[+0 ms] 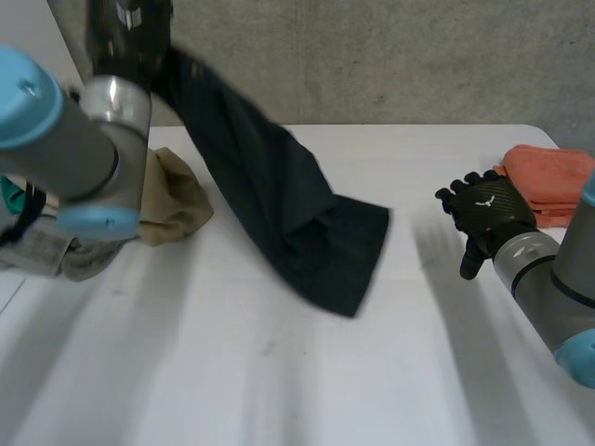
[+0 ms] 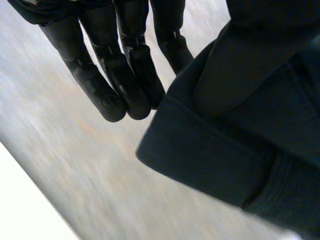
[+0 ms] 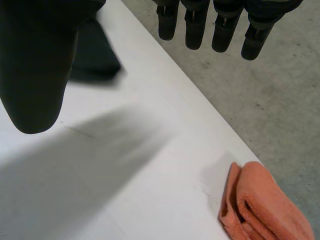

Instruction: Fold the laundry.

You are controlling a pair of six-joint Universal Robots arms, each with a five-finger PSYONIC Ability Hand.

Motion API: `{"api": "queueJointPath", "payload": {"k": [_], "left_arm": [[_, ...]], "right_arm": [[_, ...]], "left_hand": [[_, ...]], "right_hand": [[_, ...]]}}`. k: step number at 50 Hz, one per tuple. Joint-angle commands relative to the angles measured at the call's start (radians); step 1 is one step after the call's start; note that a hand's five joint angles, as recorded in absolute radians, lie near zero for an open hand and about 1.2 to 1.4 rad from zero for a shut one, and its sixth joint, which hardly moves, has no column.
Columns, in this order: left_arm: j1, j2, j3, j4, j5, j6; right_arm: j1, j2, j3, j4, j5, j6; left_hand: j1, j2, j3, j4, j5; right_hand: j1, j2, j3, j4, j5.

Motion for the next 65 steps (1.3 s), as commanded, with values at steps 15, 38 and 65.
{"api": "queueJointPath", "payload": {"k": [15, 38, 65], "left_arm": [[-0.4, -0.292, 0.179, -0.189, 0.299, -0.261], [-0.168, 0.163, -0.212, -0.425, 0.108, -0.257], [0.218, -0.013, -0.434, -0.564, 0.149, -0.326]], "right_arm": [[-0.132, -0.024, 0.01, 0.005, 0.004, 0.023], [0.064, -0.035, -0.203, 0.231, -0.062, 0.01], [0.237, 0.528, -0.853, 0.307, -0.163, -0.193]], "left_hand": [[-0.022, -0.067, -0.06, -0.067, -0.037], [-0.96, -1.004, -0.997, -1.005, -0.974], [-0.884, -0.928, -0.921, -0.928, -0.898]], "right_hand": [[-0.051, -0.04, -0.038, -0.038, -0.048], [-0.051, -0.04, -0.038, -0.038, -0.048], [0.082, 0.092, 0.094, 0.094, 0.084]]}}
